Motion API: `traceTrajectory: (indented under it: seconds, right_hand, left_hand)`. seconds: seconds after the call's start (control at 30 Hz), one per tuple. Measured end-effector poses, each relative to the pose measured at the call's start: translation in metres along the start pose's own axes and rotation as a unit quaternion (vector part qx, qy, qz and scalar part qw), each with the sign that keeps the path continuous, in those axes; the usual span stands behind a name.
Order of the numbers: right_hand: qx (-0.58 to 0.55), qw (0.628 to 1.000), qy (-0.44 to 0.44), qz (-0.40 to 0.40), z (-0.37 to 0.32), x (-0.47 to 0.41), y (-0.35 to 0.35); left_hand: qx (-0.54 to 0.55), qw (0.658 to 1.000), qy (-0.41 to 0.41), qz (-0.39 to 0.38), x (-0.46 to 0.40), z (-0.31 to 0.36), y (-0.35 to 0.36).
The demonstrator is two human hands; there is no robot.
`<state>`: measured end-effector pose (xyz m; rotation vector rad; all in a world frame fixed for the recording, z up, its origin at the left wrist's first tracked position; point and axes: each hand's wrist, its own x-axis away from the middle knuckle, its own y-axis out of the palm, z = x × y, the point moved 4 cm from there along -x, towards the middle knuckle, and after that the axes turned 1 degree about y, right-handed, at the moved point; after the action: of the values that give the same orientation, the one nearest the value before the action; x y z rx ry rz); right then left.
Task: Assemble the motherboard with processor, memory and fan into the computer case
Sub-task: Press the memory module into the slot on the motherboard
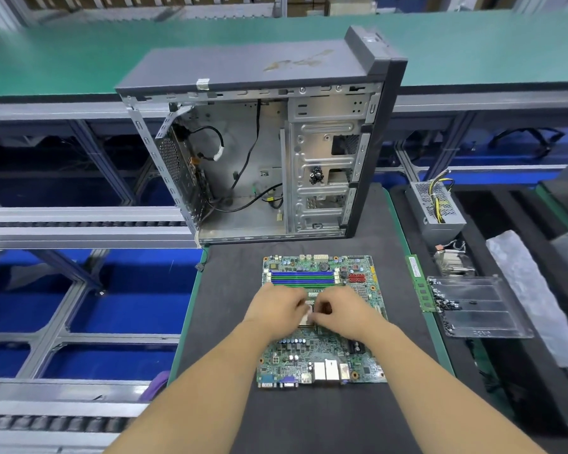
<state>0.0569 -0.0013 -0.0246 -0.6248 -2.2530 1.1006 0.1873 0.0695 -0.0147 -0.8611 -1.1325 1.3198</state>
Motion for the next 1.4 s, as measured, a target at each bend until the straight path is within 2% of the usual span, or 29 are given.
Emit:
traceTrajectory:
  seconds: [0.1,0.17,0.27,0.33,0.47,0.57,0.63,0.7,0.8,1.07,1.4]
  right_hand:
    - [0.014,0.982,0.013,0.187,0.012,0.01,-0.013]
    - [0.043,0.963,0.068,0.258,0.022,0.016,-0.018]
    - [0.047,0.958,0.188,0.212,0.04,0.017,-0.015]
    - [0.05,0.96,0.221,0.162,0.049,0.018,-0.008]
    - [0.052,0.962,0.217,0.158,0.052,0.019,-0.007]
    - [0.032,0.939,0.236,0.246,0.059,0.024,-0.029]
    - [0.029,0.917,0.281,0.282,0.075,0.029,-0.047]
    - [0.045,0.911,0.32,0.258,0.094,0.031,-0.063]
    - [0.057,0.915,0.332,0.221,0.118,0.026,-0.082]
    - [-0.021,0.924,0.351,0.151,0.148,-0.003,-0.095]
    - [-0.07,0.895,0.406,0.171,0.16,-0.018,-0.099]
  left_hand:
    - [0.047,0.978,-0.077,0.187,0.019,-0.022,-0.003]
    - [0.082,0.96,-0.145,0.226,0.03,-0.038,0.005]
    - [0.143,0.951,-0.207,0.178,0.041,-0.052,0.031]
    - [0.131,0.958,-0.207,0.147,0.048,-0.053,0.046]
    - [0.108,0.958,-0.22,0.15,0.046,-0.051,0.051]
    - [0.116,0.952,-0.238,0.156,0.036,-0.055,0.044]
    - [0.114,0.95,-0.25,0.148,0.031,-0.058,0.042]
    - [0.109,0.947,-0.264,0.145,0.03,-0.057,0.043]
    - [0.098,0.942,-0.281,0.153,0.029,-0.05,0.045]
    - [0.092,0.937,-0.308,0.14,0.031,-0.046,0.047]
    - [0.099,0.927,-0.333,0.139,0.029,-0.041,0.042]
